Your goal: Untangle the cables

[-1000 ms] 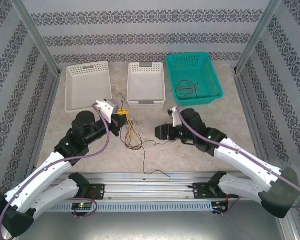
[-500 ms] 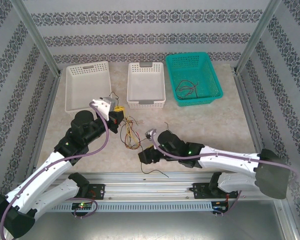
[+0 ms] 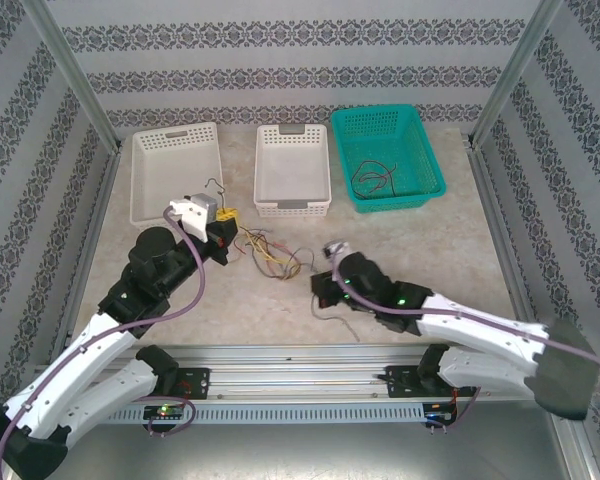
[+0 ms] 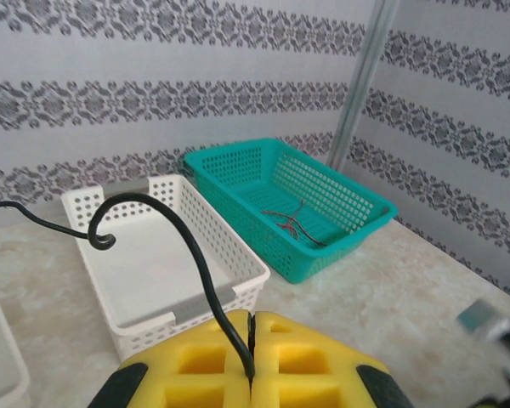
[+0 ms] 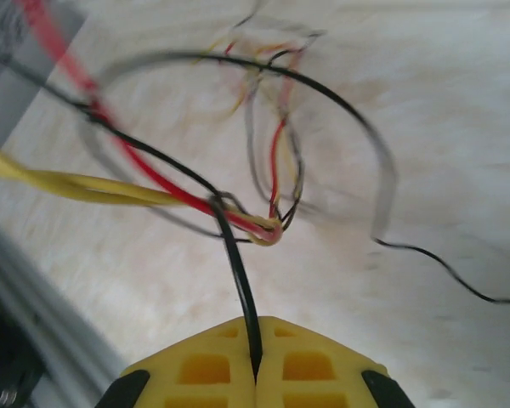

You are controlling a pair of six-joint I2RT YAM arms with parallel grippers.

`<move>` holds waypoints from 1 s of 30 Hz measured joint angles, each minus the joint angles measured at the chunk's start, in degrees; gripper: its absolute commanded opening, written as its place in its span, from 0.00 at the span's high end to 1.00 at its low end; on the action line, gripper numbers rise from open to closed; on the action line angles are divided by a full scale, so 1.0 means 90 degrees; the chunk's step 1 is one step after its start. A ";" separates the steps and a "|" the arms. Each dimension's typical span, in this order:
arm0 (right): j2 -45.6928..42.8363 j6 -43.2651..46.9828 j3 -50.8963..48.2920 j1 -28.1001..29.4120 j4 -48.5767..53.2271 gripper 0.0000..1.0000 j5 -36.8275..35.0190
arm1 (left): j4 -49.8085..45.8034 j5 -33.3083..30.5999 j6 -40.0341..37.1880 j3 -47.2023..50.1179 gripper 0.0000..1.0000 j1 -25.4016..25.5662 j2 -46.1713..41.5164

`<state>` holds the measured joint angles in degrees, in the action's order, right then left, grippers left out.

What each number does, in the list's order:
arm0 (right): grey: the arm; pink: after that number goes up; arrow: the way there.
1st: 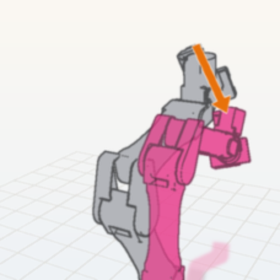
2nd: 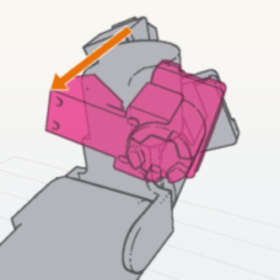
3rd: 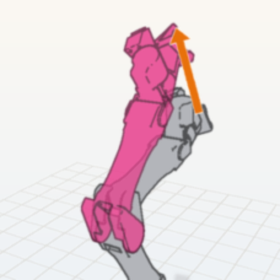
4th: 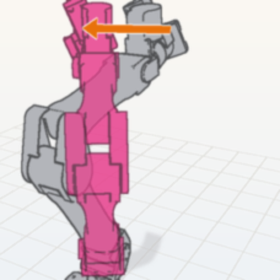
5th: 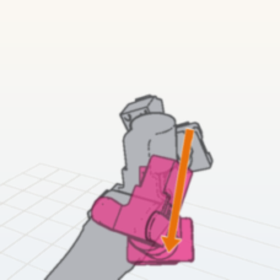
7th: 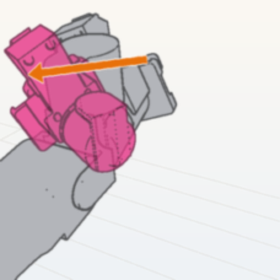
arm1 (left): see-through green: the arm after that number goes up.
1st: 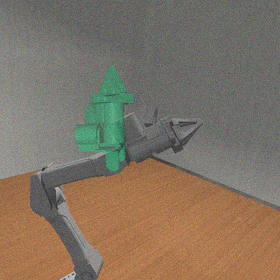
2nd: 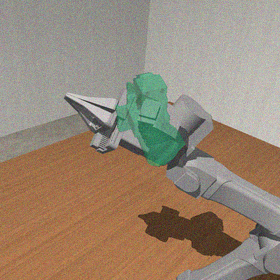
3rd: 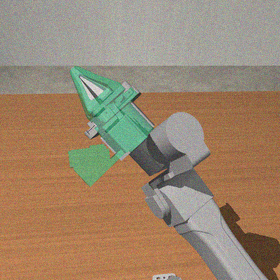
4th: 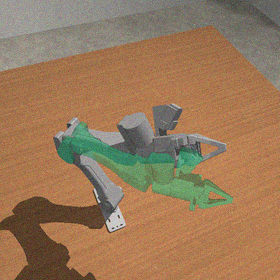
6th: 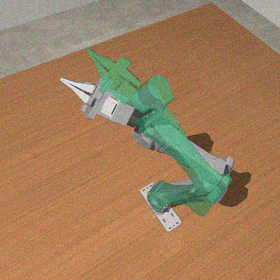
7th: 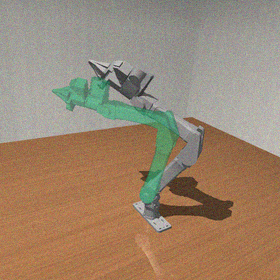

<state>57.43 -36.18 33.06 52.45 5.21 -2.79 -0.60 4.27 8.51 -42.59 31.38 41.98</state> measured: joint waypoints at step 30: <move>-0.2620 0.0061 0.0022 -0.6635 0.3419 1.00 0.1498 | -0.0408 -0.2914 -0.0619 -0.0002 1.00 -0.0340 -0.0901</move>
<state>33.85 -35.64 33.26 -7.27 35.99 10.70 -4.27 -21.96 2.94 -42.61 28.32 33.87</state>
